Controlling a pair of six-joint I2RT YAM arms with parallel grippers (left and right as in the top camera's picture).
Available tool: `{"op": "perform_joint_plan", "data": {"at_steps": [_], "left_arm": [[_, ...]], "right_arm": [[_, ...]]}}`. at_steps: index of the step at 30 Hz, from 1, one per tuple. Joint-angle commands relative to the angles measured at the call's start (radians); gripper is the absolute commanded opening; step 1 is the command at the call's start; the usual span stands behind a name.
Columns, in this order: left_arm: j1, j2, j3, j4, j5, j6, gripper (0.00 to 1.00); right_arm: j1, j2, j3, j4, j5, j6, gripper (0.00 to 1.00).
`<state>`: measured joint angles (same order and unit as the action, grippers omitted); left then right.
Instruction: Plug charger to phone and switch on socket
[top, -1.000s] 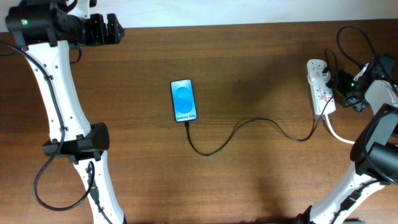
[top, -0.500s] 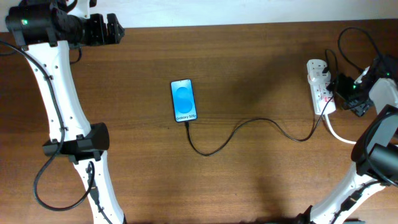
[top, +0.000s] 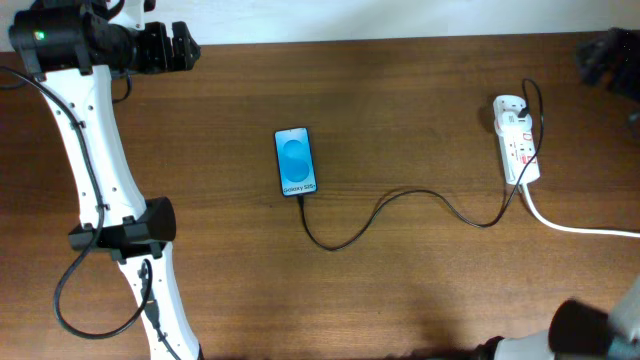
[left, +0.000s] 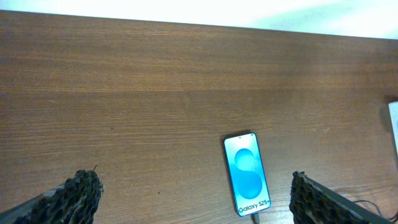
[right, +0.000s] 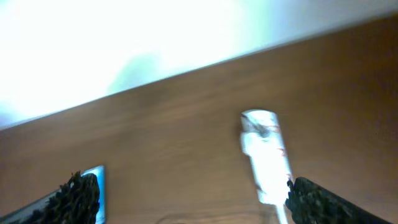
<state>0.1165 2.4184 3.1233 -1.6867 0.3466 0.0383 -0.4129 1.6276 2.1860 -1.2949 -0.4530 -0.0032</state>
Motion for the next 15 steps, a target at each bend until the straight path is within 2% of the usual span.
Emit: {"op": "perform_joint_plan", "data": {"at_steps": [1,5,12,15], "left_arm": [[0.002,0.002,0.004,-0.001,-0.007,0.016,0.99],[0.002,0.002,0.004,-0.001,-0.007,0.016,0.99],[0.002,0.002,0.004,-0.001,-0.007,0.016,0.99],[0.002,0.002,0.004,-0.001,-0.007,0.016,1.0]], "right_arm": [[0.15,-0.073,0.014,-0.062,-0.053,-0.053,0.99],[0.29,-0.079,0.011,-0.15,-0.033,-0.053,0.99],[0.536,-0.101,0.011,-0.322,0.245,-0.05,0.99],[0.631,-0.133,0.011,-0.34,0.375,0.035,0.99]]}}
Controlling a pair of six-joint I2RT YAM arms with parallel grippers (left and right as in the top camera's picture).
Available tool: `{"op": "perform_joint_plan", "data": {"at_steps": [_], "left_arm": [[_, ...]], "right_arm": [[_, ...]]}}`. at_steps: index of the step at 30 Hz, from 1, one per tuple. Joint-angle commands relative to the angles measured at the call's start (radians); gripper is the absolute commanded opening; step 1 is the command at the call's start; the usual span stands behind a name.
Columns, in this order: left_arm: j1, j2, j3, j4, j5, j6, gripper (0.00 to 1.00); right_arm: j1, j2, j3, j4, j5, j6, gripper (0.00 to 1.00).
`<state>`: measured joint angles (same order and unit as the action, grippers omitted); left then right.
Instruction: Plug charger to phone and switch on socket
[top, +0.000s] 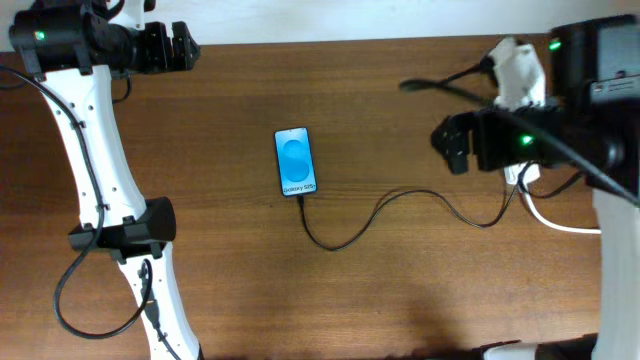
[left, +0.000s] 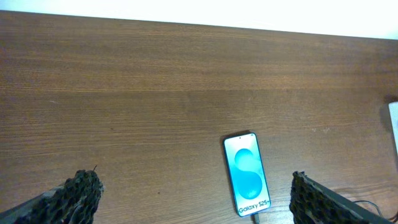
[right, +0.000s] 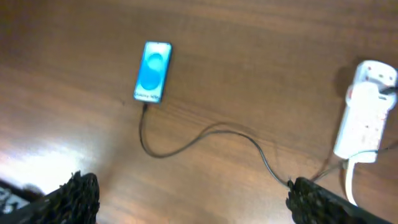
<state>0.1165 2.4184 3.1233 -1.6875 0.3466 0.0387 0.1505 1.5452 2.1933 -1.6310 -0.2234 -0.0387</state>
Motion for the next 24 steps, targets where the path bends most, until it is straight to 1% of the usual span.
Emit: {"op": "perform_joint_plan", "data": {"at_steps": [1,4,6,8,16,18,24], "left_arm": [[0.002,0.002,0.004,0.0,-0.007,0.016,1.0],[0.002,0.002,0.004,0.0,-0.007,0.016,1.0],[0.002,0.002,0.004,0.0,-0.007,0.016,0.99],[0.002,0.002,0.004,0.0,-0.007,0.016,1.0],[0.002,0.002,0.004,0.0,-0.007,0.016,1.0],[0.002,0.002,0.004,0.0,-0.007,0.016,1.0],[0.002,0.002,0.004,0.0,-0.007,0.016,1.0]], "right_arm": [[0.098,-0.07,0.004,-0.002,0.18,0.096,0.99],[0.188,-0.137,-0.031,0.015,0.304,0.172,0.99],[0.217,-0.176,-0.082,0.01,0.321,0.175,0.99],[0.217,-0.182,-0.096,-0.06,0.302,0.175,0.99],[0.217,-0.177,-0.099,-0.067,0.315,0.174,0.99],[0.217,-0.177,-0.099,-0.067,0.315,0.146,0.98],[0.216,-0.164,-0.099,-0.067,0.327,0.143,0.98]]}}
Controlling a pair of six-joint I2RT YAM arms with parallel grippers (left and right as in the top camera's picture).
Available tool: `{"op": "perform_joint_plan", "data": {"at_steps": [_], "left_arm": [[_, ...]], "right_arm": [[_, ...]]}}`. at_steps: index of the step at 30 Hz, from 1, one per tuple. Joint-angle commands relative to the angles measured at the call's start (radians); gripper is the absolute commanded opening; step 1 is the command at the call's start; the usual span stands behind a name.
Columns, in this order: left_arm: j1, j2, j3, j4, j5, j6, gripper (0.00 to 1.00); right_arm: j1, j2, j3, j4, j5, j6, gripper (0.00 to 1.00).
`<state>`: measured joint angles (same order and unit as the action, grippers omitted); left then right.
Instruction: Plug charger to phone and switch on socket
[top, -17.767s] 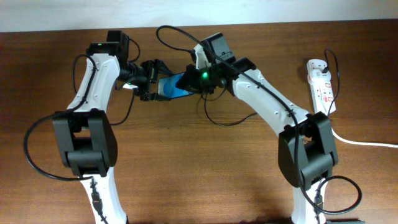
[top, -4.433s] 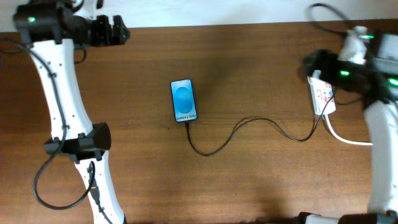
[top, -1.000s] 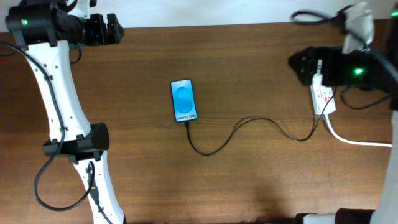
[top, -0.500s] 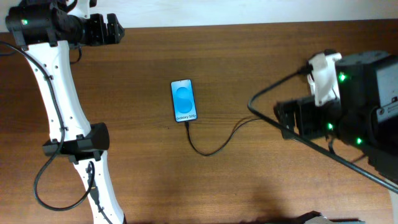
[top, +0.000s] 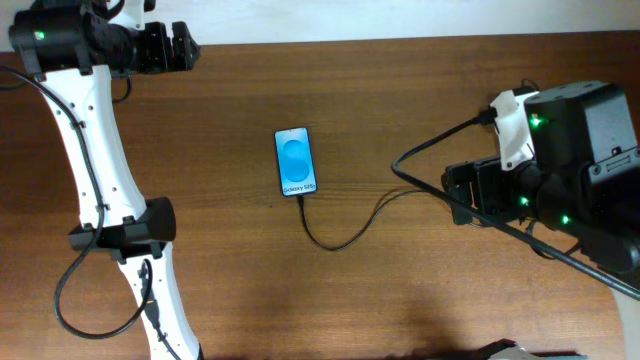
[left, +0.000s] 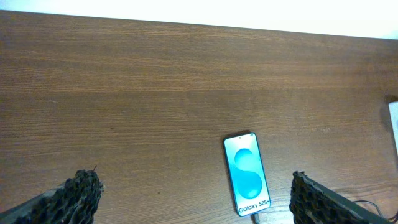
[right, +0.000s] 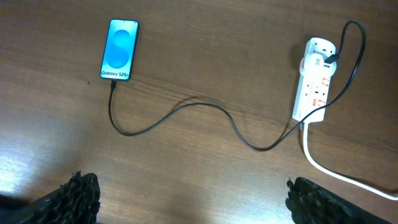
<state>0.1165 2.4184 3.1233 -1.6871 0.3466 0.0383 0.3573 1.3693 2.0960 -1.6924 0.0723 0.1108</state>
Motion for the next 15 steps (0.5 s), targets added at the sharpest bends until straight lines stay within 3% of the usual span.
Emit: {"op": "perform_joint_plan", "data": {"at_steps": [1,12,15], "left_arm": [[0.002,0.002,0.004,-0.001,-0.007,0.016,1.0],[0.002,0.002,0.004,-0.001,-0.007,0.016,0.99],[0.002,0.002,0.004,-0.001,-0.007,0.016,1.0]], "right_arm": [[0.009,0.012,-0.002,-0.006,0.066,-0.006,0.99],[-0.006,-0.016,-0.002,-0.002,0.098,-0.006,0.99],[-0.044,-0.063,-0.036,0.136,0.093,-0.005,0.99]]}}
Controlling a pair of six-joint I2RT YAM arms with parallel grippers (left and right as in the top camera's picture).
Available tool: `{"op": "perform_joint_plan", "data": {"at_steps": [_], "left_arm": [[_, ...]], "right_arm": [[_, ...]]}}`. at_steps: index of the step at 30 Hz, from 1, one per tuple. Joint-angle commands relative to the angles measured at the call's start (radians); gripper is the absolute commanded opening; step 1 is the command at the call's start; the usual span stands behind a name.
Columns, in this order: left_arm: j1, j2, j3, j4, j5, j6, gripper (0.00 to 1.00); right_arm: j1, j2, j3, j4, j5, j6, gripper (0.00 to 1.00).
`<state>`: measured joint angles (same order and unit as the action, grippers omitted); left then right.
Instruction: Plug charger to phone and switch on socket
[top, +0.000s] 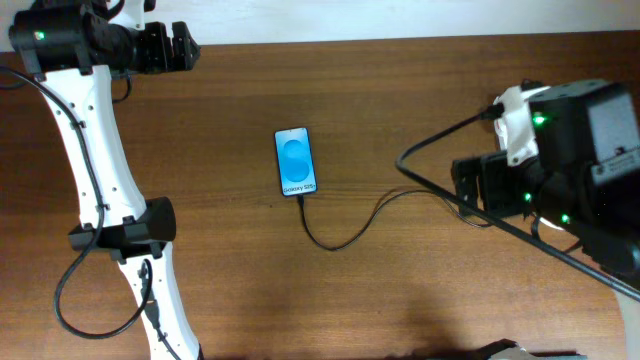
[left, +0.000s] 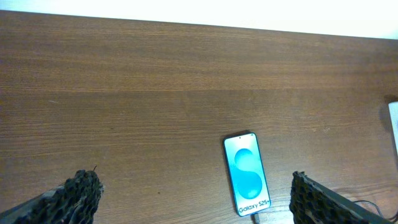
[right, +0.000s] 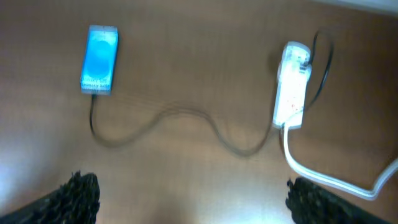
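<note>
The phone (top: 295, 160), its blue screen lit, lies face up at the table's centre and also shows in the left wrist view (left: 247, 173) and the right wrist view (right: 99, 59). A black charger cable (top: 345, 238) runs from the phone's bottom edge to the white power strip (right: 292, 84), which my right arm hides from overhead. High above the table's right side, my right gripper (right: 193, 193) is open and holds nothing. My left gripper (left: 193, 194) is open at the far left corner, well away from the phone.
A thick white mains cord (right: 323, 177) leaves the power strip toward the right front. My left arm (top: 95, 150) stretches along the table's left side. The wooden table (top: 420, 290) ends at a white wall on the far side.
My right arm has shifted slightly right and toward the far side; its view is now blurred, with phone and strip shifted left. The left arm, phone and cable have not moved.
At first the right arm was at the far right corner, off the table, and the power strip showed from overhead. Then the arm stood over the strip with its gripper open and high. It has stayed there, shifting a little, while the left arm kept still.
</note>
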<state>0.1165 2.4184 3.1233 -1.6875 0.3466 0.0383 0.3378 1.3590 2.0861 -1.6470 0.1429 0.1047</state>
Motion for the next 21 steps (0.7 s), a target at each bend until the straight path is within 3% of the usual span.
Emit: {"op": "perform_joint_plan", "data": {"at_steps": [1,9,16,21], "left_arm": [[0.002,0.002,0.004,-0.001,-0.007,0.016,1.0],[0.002,0.002,0.004,0.0,-0.007,0.016,0.99],[0.002,0.002,0.004,0.0,-0.007,0.016,0.99],[0.002,0.002,0.004,0.0,-0.007,0.016,0.99]], "right_arm": [[-0.04,-0.086,-0.069,0.213,0.025,0.0,0.99],[-0.154,-0.378,-0.646,0.955,0.023,0.001,0.99],[-0.249,-0.824,-1.433,1.596,0.027,0.0,0.99],[-0.262,-1.107,-1.831,1.806,0.035,0.001,0.99]]}}
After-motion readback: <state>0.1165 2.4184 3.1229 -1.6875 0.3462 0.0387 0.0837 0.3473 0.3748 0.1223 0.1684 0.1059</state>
